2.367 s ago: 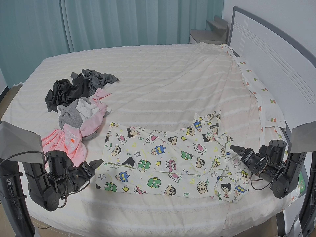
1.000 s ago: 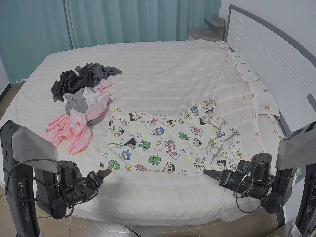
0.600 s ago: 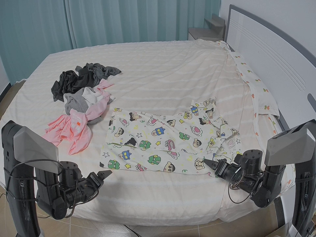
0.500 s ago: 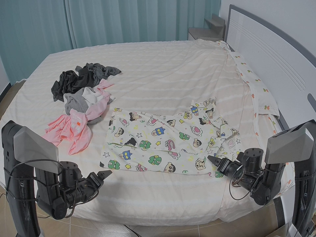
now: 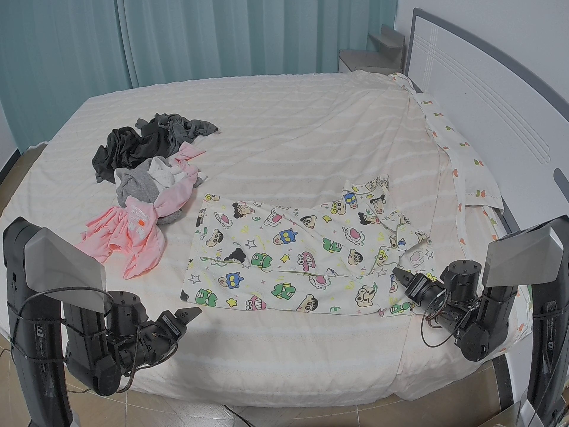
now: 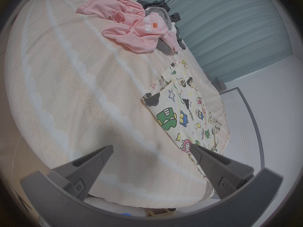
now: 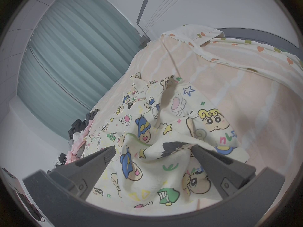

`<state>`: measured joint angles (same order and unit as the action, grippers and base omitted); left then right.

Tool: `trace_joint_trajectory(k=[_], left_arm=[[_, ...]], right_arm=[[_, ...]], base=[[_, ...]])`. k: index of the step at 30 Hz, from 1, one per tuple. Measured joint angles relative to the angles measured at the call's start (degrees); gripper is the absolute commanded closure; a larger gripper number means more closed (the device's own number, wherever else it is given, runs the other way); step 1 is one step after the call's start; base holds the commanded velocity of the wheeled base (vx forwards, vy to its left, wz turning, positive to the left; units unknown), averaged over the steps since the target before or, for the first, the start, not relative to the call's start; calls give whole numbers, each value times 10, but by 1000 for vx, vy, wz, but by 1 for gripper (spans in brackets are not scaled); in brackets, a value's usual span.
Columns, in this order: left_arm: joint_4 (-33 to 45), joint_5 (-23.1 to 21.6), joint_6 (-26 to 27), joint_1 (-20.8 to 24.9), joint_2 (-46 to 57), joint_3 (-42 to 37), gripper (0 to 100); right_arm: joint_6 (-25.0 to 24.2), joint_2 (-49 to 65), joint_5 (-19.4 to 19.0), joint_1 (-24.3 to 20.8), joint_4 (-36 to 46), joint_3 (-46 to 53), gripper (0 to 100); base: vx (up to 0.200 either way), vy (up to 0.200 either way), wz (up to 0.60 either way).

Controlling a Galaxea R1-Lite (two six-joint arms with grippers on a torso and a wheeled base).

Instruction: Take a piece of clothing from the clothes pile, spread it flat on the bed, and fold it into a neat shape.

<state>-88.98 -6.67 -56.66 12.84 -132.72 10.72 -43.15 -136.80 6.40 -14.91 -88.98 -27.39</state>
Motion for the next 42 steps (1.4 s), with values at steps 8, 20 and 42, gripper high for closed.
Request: trace_joint_trajectory(k=[8,20,42], left_arm=[[0,0,0,0,0,1,0],[0,0,0,0,0,1,0],[0,1,5,0,0,0,0]], right_arm=[[-33,24,-2,9,0,2,0],[39,91,-16,19,0,13,0],[129,94,-105,27,215,-99,0]], base=[[0,0,0],[0,0,0],[0,0,0]])
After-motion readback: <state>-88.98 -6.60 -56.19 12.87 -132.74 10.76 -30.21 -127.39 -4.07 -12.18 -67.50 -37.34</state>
